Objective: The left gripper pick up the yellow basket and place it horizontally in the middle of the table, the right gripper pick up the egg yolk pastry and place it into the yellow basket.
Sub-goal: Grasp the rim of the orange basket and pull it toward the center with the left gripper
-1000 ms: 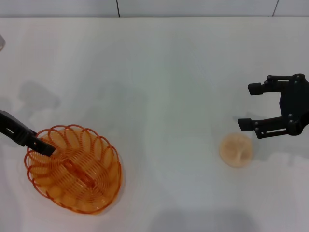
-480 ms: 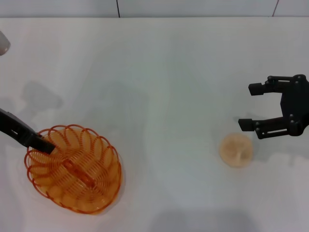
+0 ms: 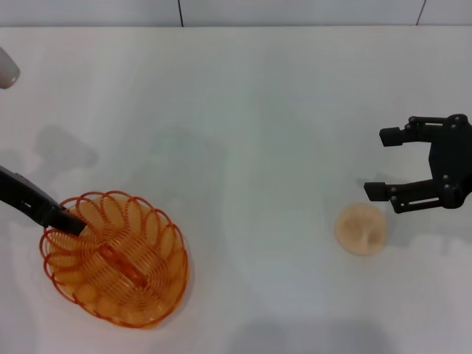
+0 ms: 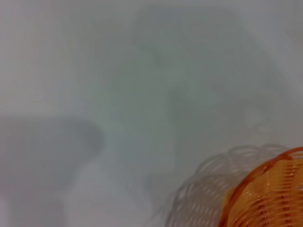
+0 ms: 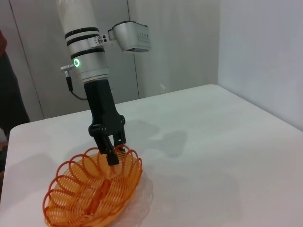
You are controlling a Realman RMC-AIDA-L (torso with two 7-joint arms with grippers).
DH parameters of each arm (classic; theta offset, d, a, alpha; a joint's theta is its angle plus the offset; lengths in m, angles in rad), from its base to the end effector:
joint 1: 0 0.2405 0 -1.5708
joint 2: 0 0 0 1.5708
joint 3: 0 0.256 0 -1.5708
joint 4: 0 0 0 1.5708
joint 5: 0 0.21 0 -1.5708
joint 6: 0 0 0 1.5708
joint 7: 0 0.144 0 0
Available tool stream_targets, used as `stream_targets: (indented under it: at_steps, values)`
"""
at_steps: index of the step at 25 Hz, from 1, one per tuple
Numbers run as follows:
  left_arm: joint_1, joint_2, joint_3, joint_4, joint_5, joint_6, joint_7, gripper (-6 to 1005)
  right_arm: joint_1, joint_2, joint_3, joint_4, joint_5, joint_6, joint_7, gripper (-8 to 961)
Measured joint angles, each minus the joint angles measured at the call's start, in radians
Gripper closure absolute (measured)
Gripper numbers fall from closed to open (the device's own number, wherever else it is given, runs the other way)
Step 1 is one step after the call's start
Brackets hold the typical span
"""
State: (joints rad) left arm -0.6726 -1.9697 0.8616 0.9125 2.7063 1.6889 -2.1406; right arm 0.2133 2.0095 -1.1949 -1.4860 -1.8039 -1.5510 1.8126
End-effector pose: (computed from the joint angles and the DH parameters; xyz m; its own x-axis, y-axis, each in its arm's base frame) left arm -0.2850 0.3484 0.0572 0.6027 0.7655 -0.2251 0.7059 -0.6431 -0.2970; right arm 0.1975 0.2946 0.0616 0.9319 -0.1839 -0.3126 -0.2664 -0.9320 -0.2457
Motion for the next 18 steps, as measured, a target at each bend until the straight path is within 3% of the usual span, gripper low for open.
stream_targets:
  at_steps: [10,13,18]
  values:
    - [0.0,0.001,-0.002,0.0,0.0,-0.017,0.002,675,0.002,0.0,0.0,-0.002,0.0,0.0,0.001,84]
    - [-0.001,-0.001,-0.001,-0.004,0.001,-0.022,0.008,850,0.003,0.0,0.0,-0.002,0.0,0.0,0.0,84]
    - [-0.006,0.0,-0.004,-0.009,-0.002,-0.024,0.013,890,0.003,0.0,0.0,-0.005,0.0,0.0,0.001,84]
